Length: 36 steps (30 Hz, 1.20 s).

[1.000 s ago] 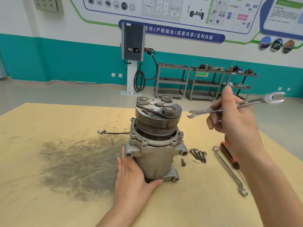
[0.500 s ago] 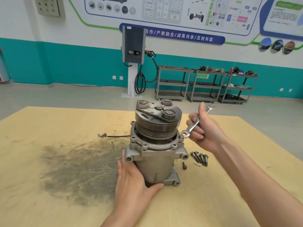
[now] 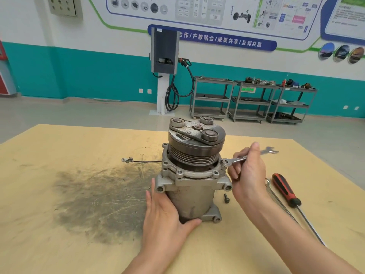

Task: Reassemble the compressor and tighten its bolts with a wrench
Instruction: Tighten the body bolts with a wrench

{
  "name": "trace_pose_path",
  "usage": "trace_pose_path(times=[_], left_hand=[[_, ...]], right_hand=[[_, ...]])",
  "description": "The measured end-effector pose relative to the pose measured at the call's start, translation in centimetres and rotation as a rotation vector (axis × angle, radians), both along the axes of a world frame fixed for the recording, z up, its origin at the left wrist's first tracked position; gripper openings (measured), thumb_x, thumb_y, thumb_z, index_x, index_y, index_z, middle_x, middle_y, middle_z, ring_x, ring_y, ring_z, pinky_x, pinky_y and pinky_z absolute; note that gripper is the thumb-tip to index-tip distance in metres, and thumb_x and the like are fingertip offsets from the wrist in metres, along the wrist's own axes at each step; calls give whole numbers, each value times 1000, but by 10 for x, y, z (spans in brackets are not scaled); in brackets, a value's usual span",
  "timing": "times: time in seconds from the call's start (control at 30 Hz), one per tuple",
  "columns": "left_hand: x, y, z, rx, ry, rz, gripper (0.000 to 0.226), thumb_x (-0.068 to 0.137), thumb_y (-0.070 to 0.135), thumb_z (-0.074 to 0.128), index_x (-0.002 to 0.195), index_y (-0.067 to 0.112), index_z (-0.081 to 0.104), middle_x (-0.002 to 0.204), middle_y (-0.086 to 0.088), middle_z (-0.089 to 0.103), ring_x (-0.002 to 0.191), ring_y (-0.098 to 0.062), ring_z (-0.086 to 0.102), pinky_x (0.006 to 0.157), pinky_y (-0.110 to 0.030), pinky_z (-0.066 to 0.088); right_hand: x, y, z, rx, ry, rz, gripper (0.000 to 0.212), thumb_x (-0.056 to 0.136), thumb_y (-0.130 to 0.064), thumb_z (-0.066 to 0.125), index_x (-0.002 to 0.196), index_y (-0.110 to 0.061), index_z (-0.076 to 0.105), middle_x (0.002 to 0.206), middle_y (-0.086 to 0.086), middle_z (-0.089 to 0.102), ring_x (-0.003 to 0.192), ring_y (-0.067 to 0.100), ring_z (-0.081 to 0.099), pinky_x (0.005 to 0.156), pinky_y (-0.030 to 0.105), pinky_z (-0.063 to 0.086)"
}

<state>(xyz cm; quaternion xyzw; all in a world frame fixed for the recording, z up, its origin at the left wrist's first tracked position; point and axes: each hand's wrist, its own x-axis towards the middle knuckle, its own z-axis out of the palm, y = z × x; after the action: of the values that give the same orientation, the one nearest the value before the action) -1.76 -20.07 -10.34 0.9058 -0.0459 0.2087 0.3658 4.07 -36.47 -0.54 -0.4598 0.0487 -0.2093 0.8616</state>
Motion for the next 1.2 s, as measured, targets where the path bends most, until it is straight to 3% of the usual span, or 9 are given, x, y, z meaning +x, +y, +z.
trace_pose_path(times=[0.07,0.2,0.37,0.53,0.63,0.73,0.93,1.07,1.2], left_hand=[[0,-1,1,-8,1,1,104,63,69,73,129,37,-2,160,-4,5,147,-12,-5,120,-39,22],[1,-1,-3,2,56,30,118,64,71,71,140,31,-10,163,-4,-4,149,-23,-13,122,-35,11],[0,-1,-3,-13,13,19,116,63,68,74,140,30,-5,163,-5,4,140,-10,-18,122,-38,15],[-1,-1,0,-16,92,30,121,61,68,75,143,17,4,160,-11,11,150,-26,-1,118,-43,26],[-1,-2,3,-9,72,33,121,59,64,80,143,12,9,155,-14,20,148,-30,14,114,-46,33],[-2,-2,3,-11,27,33,120,57,59,84,142,11,14,152,-15,25,146,-30,22,111,-50,36],[-1,-1,2,-2,24,26,122,58,60,82,143,15,8,154,-13,20,147,-27,18,113,-48,35],[-2,-1,2,-10,-3,10,117,59,61,82,141,21,8,157,-8,16,149,-24,10,116,-46,30],[-1,0,1,-8,40,4,121,60,61,81,145,8,13,158,-9,16,149,-24,8,117,-44,28]], right_hand=[[-8,4,-5,-50,-92,-141,49,107,-37,30,67,-12,46,41,-4,30,33,9,27,35,19,25],[-32,5,-19,-270,-279,-272,46,105,-36,36,64,-29,55,40,-5,34,35,13,32,39,20,28],[-51,3,-30,-673,-522,-349,17,98,-34,45,83,-38,51,53,-8,46,45,16,45,49,21,39],[-58,3,-29,-1193,-572,-528,25,103,-44,37,98,-22,47,75,-13,57,54,3,52,48,21,44],[-67,6,-17,-1545,-626,-686,8,96,-24,47,95,-16,48,62,0,60,44,17,56,38,24,41],[-74,9,-7,-1731,-563,-748,19,90,-21,50,81,-7,60,54,-1,54,39,19,50,37,20,28],[-81,4,13,-1693,-634,-734,35,97,-22,48,72,-4,66,56,2,57,41,21,53,31,27,37],[-79,-14,39,-1585,-553,-839,53,107,-33,30,70,-8,59,60,-1,53,48,19,48,43,20,24],[-65,-37,42,-1031,-307,-223,38,104,-34,37,84,-9,56,87,11,62,72,12,58,58,19,45]])
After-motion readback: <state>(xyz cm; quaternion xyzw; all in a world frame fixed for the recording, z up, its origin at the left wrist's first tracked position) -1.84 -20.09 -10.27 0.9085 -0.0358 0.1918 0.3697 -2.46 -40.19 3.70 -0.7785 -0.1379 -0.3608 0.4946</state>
